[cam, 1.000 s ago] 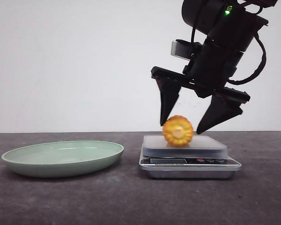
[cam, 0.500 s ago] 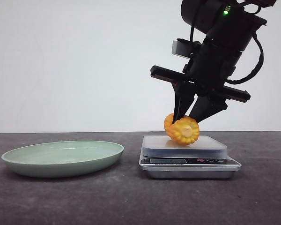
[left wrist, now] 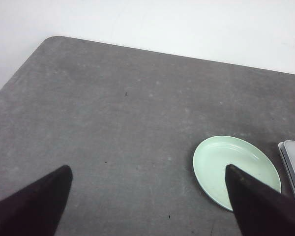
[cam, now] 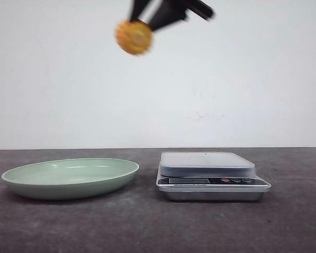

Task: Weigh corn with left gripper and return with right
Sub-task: 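Lift the corn with the right gripper and place it on the green plate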

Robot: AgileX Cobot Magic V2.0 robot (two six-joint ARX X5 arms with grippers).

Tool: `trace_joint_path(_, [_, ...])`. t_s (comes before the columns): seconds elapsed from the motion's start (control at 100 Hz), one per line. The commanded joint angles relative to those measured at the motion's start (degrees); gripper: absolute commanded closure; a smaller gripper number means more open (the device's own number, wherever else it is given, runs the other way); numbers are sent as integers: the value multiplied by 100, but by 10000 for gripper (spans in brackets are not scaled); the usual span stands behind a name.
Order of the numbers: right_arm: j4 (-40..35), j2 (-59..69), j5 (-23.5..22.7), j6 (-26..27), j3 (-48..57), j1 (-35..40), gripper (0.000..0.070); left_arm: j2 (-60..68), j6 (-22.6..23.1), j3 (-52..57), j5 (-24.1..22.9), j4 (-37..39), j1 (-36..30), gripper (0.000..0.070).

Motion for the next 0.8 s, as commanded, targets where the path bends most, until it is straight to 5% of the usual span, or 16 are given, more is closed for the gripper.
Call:
trace_joint_path(0.0, [48, 326, 94, 70, 260, 164, 700, -7, -15, 70, -13, -155, -28, 105])
trace_joint_path(0.6, [387, 2649, 168, 970, 409, 793, 693, -7, -13, 70, -11, -155, -28, 105])
trace_joint_path(0.67, [411, 2715, 177, 1003, 409, 826, 579, -7, -11, 70, -11, -157, -28, 105])
trace_joint_path(0.79, [439, 2747, 175, 1040, 409, 835, 153, -7, -11, 70, -9, -157, -28, 105])
